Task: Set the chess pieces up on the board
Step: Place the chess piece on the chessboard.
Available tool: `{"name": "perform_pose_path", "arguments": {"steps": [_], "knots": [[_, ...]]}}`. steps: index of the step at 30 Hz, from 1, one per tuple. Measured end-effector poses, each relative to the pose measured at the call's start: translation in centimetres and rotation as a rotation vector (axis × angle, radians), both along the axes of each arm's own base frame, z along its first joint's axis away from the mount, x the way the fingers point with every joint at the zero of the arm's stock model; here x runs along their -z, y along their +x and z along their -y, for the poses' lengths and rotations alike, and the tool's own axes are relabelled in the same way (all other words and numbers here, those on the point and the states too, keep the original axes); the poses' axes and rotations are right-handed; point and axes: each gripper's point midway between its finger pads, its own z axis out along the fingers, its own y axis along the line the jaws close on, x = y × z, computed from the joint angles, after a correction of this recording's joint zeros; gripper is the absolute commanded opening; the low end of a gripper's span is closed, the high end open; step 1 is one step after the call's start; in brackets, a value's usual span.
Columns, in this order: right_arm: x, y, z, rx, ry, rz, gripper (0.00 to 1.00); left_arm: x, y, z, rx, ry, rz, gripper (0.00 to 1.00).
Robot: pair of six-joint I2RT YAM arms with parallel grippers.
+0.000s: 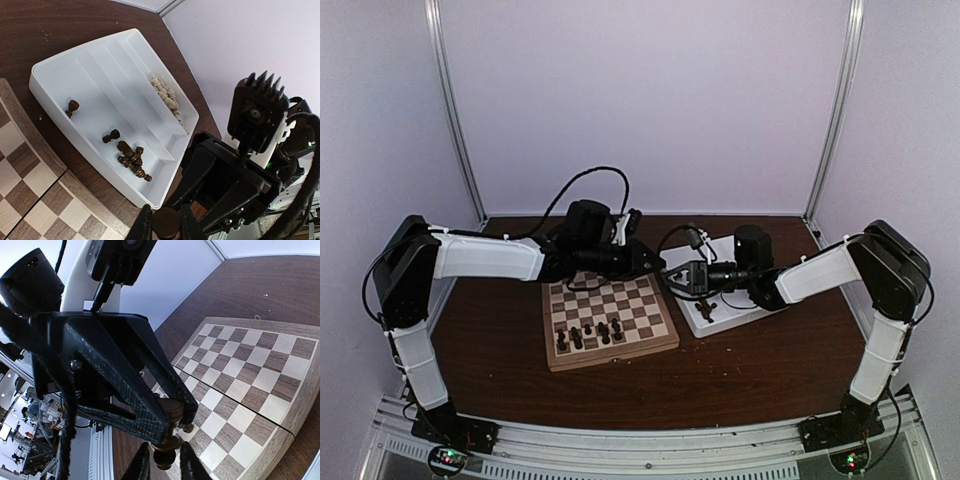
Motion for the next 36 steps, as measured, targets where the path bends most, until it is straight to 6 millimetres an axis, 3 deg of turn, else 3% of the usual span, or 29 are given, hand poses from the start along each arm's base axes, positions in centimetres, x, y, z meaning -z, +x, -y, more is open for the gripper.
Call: {"name": "perform_pose_path", "arguments": {"steps": [5, 10, 11, 29, 36], "knots": [[0.2, 0.0, 0.0, 0.001, -0.01, 0.003, 0.51, 0.3, 0.0, -0.1, 0.006, 0.017, 0.012, 0.07], [0.6, 0.1, 0.1, 0.013, -0.03, 0.008, 0.94, 1.1, -0.1, -0.6, 0.007, 0.064, 0.021, 0.07], [0.7, 0.1, 0.2, 0.016, -0.035, 0.016, 0.99, 1.2, -0.1, -0.6, 0.008, 0.072, 0.023, 0.07], [0.4, 0.0, 1.1, 0.062, -0.053, 0.065, 1.0, -0.5, 0.0, -2.3, -0.009, 0.188, 0.083, 0.07], [-0.7, 0.2, 1.7, 0.1, -0.063, 0.116, 1.0, -1.5, -0.1, -3.5, -0.024, 0.245, 0.108, 0.07]]}}
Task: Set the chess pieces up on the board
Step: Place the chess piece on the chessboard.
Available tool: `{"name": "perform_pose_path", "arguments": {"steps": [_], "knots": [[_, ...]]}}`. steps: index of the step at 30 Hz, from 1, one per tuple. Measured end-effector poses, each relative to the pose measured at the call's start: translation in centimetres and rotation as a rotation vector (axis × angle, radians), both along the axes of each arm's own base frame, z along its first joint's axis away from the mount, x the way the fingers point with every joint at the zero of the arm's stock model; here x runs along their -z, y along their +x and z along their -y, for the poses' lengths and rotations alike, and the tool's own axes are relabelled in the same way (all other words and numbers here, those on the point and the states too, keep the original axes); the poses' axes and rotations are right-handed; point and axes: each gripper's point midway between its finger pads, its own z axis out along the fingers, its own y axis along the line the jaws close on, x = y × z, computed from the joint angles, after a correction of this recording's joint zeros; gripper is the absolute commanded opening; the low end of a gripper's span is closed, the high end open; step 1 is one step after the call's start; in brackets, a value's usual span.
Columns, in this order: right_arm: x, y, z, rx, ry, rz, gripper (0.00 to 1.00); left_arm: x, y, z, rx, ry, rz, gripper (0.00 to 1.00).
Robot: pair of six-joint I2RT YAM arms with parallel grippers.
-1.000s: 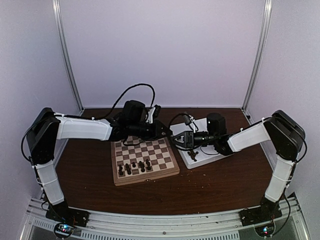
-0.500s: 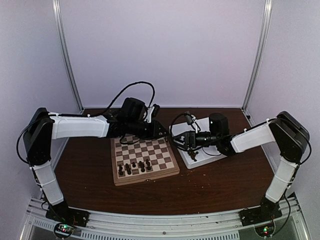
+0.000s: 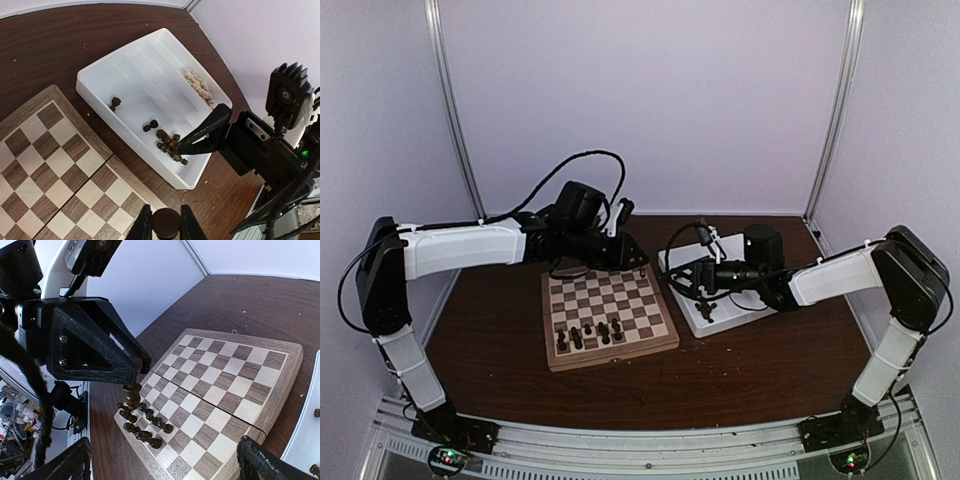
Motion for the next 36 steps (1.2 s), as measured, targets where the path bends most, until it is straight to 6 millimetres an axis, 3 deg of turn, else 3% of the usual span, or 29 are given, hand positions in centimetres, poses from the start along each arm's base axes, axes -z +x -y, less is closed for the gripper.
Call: {"name": "perform_pose_path", "arguments": {"steps": [20, 29, 36], "knots": [[-0.2, 0.6, 1.9, 0.121, -0.061, 0.065, 1.0, 0.7, -0.6, -0.6, -0.007, 0.032, -0.042, 0.08], [-1.8, 1.0, 4.2, 0.245, -0.099, 0.142, 1.0, -0.9, -0.3, 0.8, -0.024, -0.11, -0.066, 0.08], [-2.4, 0.0, 5.6, 0.277, -0.104, 0.2, 0.81, -1.5, 0.1, 1.8, -0.081, -0.291, -0.117, 0.07]]}}
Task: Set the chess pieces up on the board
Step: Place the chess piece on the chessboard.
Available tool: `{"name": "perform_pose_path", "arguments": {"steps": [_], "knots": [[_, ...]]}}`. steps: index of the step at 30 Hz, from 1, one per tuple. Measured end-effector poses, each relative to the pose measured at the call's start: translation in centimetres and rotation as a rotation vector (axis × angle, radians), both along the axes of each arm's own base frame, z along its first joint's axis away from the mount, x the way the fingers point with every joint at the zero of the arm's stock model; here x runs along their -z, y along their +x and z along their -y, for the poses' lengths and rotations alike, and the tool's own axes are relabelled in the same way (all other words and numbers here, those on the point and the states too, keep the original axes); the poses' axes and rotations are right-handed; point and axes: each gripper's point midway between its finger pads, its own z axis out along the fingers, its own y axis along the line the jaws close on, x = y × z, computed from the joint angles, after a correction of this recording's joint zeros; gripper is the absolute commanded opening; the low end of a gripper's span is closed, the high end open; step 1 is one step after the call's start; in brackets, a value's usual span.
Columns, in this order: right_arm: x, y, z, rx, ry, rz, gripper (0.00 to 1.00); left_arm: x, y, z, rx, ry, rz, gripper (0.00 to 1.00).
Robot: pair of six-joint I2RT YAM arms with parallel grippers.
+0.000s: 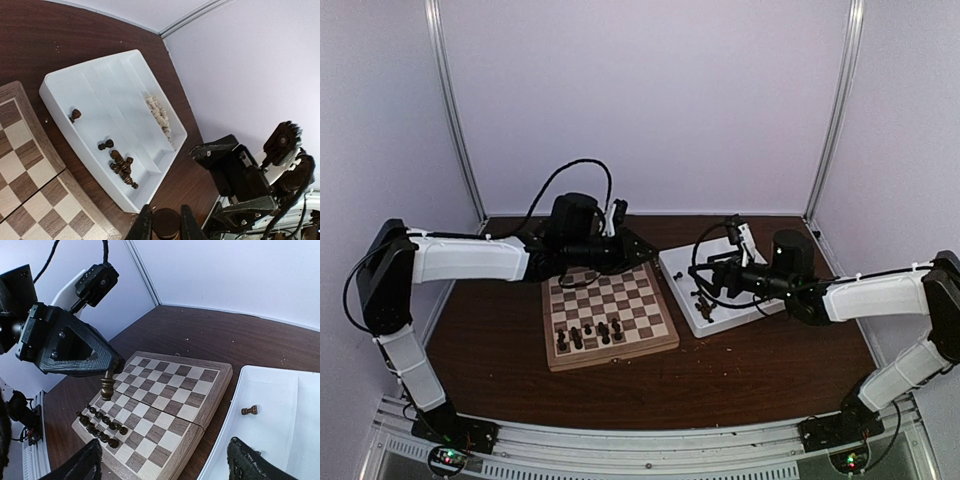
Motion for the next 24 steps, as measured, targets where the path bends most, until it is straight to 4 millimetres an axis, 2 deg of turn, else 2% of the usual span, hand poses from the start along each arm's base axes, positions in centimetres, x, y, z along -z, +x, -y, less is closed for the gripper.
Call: {"name": "perform_pose_path", "arguments": {"steps": [7, 12, 18, 24], "knots": [[-0.5, -1.4, 0.2, 0.009, -0.022, 0.079, 0.7, -0.5, 0.8, 1.2, -0.051, -0.186, -0.052, 0.07], [-2.2, -2.3, -0.1, 0.029, -0.035, 0.169, 0.63, -0.9, 0.4, 2.6, -0.042, -0.253, -0.068, 0.07], [-2.6, -1.8, -0.1, 0.064, -0.055, 0.194, 0.49, -1.9, -0.1, 3.4, -0.029, -0.321, -0.071, 0.07], [-2.2, -1.0, -0.8, 0.072, -0.074, 0.193, 0.43, -1.6, -0.5, 4.1, -0.022, -0.34, -0.096, 0.07]]}}
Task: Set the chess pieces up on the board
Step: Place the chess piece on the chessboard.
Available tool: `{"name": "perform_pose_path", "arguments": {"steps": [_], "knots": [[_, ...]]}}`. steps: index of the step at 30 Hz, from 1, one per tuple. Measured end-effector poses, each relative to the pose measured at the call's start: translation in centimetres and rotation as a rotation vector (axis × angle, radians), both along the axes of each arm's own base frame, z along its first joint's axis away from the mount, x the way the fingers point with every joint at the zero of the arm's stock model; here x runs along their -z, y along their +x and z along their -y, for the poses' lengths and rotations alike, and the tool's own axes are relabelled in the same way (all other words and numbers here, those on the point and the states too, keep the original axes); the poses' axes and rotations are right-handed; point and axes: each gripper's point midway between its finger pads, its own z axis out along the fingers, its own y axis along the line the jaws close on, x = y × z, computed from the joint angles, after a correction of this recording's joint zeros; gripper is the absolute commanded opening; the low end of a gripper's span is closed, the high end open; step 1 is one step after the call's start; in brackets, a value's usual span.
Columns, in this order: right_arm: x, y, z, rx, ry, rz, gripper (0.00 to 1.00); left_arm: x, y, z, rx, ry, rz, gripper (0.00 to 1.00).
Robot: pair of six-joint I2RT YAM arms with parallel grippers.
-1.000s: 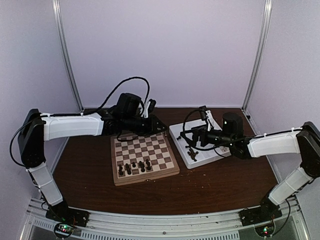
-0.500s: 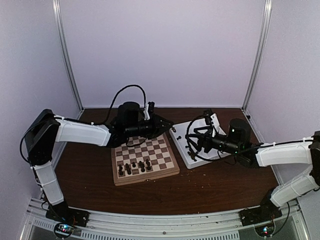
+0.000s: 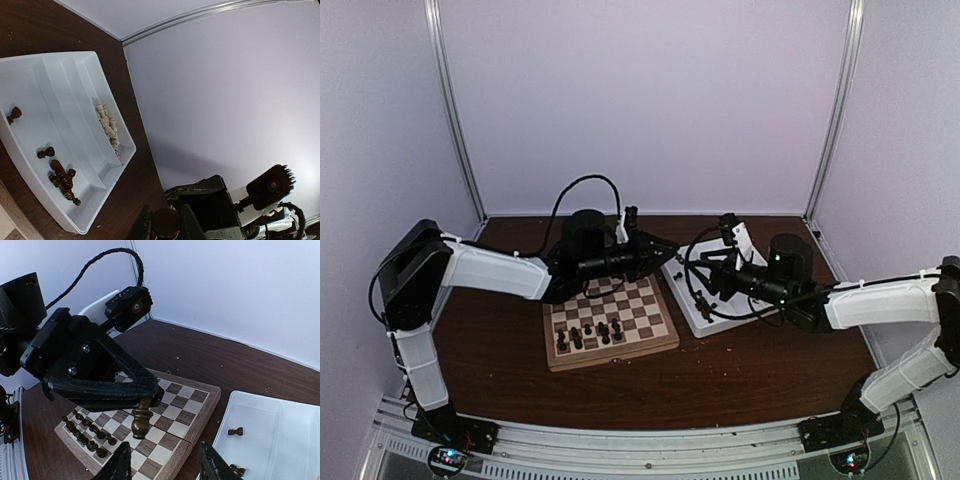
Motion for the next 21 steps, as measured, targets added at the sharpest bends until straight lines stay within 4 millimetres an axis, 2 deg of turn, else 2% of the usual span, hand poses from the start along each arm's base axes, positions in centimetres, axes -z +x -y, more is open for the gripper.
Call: {"name": "perform_pose_path", "arguments": {"steps": [13, 21], "knots": [[1.7, 0.5, -1.0, -0.005, -0.039, -0.036, 0.35, 1.4, -0.9, 1.2, 0.023, -0.002, -0.03, 0.07], [1.6, 0.4, -1.6, -0.022, -0.048, -0.03, 0.09, 1.3, -0.9, 1.3, 0.018, -0.003, -0.028, 0.07]]}}
